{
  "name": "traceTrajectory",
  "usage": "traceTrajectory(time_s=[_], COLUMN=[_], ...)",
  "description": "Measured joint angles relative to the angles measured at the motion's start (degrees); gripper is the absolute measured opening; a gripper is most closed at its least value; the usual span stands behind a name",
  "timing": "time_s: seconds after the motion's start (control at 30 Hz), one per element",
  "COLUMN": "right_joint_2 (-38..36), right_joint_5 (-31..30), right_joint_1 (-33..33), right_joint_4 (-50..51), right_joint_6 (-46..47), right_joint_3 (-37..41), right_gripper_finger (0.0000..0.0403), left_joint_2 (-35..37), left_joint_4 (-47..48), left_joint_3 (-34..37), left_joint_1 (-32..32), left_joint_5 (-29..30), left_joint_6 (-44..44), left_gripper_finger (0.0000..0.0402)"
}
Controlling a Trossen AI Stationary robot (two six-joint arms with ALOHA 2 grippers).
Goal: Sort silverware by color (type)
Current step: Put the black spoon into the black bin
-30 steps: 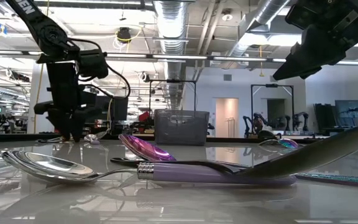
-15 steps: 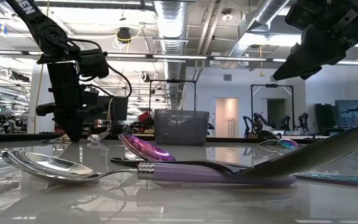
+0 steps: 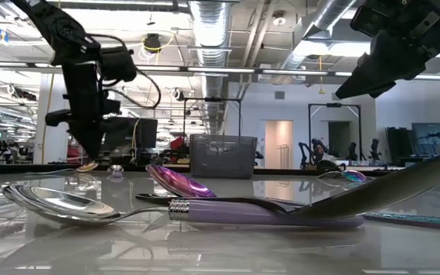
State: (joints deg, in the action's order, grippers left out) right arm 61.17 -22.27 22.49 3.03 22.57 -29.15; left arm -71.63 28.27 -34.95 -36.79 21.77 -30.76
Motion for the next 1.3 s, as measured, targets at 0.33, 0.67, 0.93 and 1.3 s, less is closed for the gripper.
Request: traceTrajectory(time_s=[0.33,0.67,0.93,1.3], right_joint_2=[0.0,0.0,0.0,0.0], right_joint_5=[0.0,-0.1,-0.1,-0.1], right_joint_1=[0.0,0.0,0.0,0.0], right_joint_4=[0.0,0.0,0.0,0.0], right_joint_6=[-0.1,-0.3,-0.3,-0.2], right_joint_3=[0.0,0.0,0.0,0.0], right_gripper_finger=[0.0066,0.0066,0.0066,0.0066], left_joint_2=[3.5,4.2,3.4,-7.3], left_joint_4=[-3.1,-27.6,-46.5,-66.0], left_joint_3=[-0.2,-0.2,-0.2,-0.2], left_joint_1=[1.9,8.6,14.8,19.2], left_joint_5=[1.6,-11.3,-12.0,-5.8], left_joint_6=[-0.6,-1.5,-7.3,-15.7], left_gripper_finger=[0.0004,0.0004,0.0004,0.0004])
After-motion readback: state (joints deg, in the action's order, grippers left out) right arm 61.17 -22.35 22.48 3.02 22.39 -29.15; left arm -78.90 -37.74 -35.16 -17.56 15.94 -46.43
